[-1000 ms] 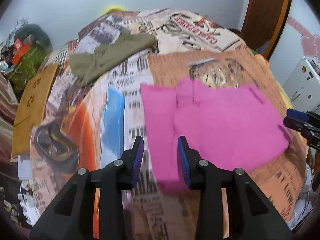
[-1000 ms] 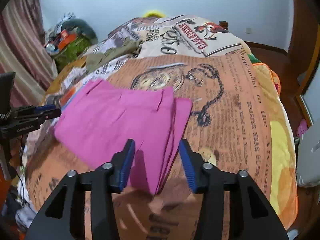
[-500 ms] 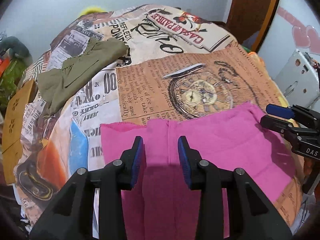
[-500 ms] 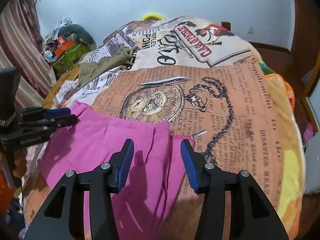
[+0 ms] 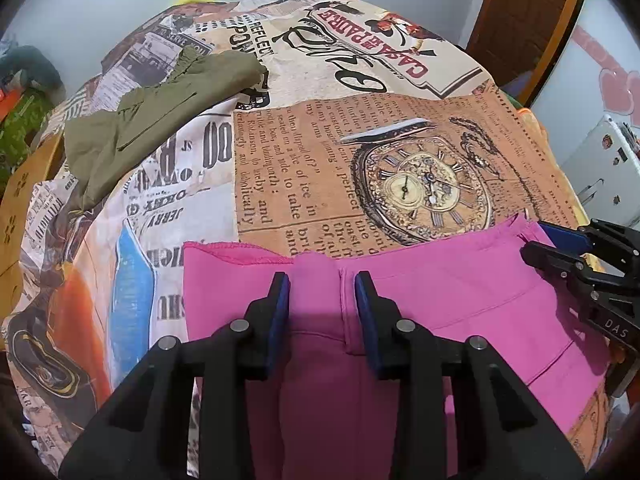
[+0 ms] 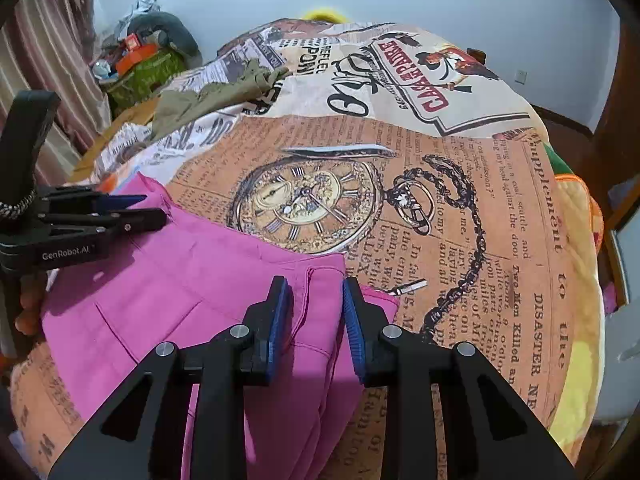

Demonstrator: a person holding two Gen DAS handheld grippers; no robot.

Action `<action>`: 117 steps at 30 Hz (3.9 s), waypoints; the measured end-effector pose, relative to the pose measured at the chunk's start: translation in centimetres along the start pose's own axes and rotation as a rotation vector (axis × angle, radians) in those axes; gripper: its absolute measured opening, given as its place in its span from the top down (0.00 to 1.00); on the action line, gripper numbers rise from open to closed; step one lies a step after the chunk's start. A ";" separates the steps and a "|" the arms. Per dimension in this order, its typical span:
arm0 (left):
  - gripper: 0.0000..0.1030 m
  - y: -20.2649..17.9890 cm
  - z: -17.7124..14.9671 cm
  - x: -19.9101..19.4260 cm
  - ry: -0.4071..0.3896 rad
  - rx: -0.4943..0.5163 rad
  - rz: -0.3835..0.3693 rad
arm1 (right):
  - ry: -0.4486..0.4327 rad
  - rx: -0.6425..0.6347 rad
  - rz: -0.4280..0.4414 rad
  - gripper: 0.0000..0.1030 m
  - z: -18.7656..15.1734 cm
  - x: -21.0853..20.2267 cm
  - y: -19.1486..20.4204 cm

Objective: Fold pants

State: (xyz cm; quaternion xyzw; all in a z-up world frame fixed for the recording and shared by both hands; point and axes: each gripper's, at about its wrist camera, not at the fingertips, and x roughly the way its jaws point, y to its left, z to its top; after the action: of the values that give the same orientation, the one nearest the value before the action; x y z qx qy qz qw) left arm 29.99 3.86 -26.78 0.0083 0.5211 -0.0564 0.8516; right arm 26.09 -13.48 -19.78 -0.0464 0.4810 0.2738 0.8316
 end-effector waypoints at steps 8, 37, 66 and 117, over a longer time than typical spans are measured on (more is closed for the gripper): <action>0.63 0.2 0.2 -1.0 -0.003 -0.006 0.018 | 0.010 0.002 -0.036 0.76 0.3 -0.6 0.1; 0.14 4.3 -6.0 -5.3 0.027 -0.176 -0.117 | 0.039 0.168 0.027 0.48 -4.5 -3.4 -0.6; 0.73 1.8 -3.0 -4.2 -0.004 -0.114 -0.163 | -0.005 0.263 0.169 0.80 -3.0 -1.7 -1.4; 0.89 19.3 10.1 -6.9 -0.399 -0.193 0.189 | -0.263 -0.133 0.223 0.88 22.4 6.7 8.9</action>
State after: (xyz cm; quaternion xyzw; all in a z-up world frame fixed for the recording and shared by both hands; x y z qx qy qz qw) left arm 37.81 22.90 -16.90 -0.0357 0.3425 0.0729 0.9360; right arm 41.62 4.39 -11.66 -0.0114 0.3512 0.3993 0.8468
